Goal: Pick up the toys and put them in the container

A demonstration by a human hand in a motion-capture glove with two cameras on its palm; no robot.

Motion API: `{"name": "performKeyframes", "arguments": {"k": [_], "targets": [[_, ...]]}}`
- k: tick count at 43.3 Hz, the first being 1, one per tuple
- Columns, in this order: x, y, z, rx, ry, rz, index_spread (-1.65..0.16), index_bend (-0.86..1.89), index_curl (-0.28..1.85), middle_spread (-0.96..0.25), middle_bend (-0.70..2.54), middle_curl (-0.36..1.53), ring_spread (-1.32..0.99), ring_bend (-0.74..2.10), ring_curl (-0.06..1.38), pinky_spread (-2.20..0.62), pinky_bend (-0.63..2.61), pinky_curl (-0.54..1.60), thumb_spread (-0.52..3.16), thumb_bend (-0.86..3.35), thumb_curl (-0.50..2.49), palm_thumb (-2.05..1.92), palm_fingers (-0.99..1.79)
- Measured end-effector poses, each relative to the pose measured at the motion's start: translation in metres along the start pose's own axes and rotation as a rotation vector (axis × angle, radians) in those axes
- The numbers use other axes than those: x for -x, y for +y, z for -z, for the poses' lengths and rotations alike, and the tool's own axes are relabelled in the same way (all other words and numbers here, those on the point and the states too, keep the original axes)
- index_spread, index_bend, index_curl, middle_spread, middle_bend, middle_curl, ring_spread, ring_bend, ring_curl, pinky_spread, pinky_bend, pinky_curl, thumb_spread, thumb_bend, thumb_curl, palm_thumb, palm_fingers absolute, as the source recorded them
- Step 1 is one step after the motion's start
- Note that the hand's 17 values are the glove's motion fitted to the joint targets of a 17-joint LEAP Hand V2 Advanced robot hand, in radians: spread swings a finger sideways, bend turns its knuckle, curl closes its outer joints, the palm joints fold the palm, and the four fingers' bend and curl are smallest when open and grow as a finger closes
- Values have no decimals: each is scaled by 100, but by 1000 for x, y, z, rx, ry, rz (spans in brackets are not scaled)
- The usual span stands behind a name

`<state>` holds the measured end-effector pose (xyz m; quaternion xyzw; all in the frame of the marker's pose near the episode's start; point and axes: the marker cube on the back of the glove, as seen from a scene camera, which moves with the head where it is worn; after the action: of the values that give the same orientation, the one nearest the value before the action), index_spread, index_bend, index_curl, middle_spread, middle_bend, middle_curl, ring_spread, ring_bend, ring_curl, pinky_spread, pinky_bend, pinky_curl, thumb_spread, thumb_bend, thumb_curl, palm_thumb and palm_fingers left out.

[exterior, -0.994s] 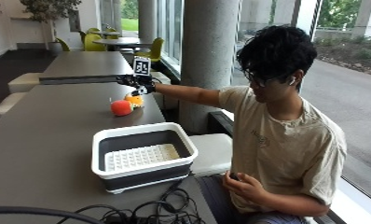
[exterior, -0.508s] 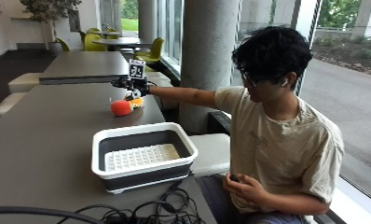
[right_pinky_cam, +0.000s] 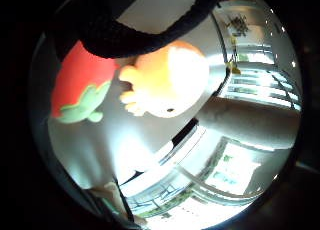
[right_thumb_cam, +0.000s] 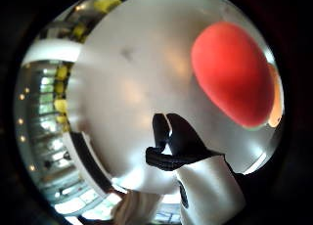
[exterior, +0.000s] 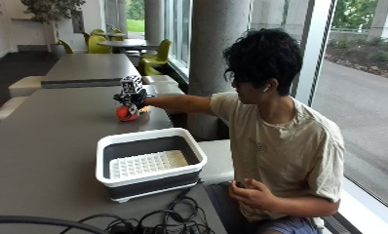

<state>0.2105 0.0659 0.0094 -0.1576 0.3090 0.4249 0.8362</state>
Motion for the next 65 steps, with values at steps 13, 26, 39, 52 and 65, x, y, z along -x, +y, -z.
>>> {"name": "performKeyframes", "arguments": {"k": [13, 26, 39, 52, 65], "targets": [[16, -17, -33, 270, -255, -195, -28, -5, -1, -1, 8, 19, -2, 27, 25, 1, 124, 42, 122, 0, 25, 15, -39], [21, -28, -49, 161, -400, 32, -32, 31, 13, -3, 18, 18, -2, 41, 30, -1, 114, 38, 134, 8, 32, 34, 6], [45, -10, 10, -127, -124, 162, -32, 34, 18, -18, 36, 27, -28, 74, 38, -29, 102, 33, 130, 23, 49, 69, 78], [116, 77, 142, -346, -233, 459, -33, 39, 27, -28, 46, 36, -42, 81, 47, -38, 99, 38, 105, 20, 63, 76, 83], [132, 159, 207, -454, -368, 685, -34, 42, 34, -34, 49, 43, -49, 82, 51, -40, 99, 41, 90, 16, 73, 76, 82]]}}
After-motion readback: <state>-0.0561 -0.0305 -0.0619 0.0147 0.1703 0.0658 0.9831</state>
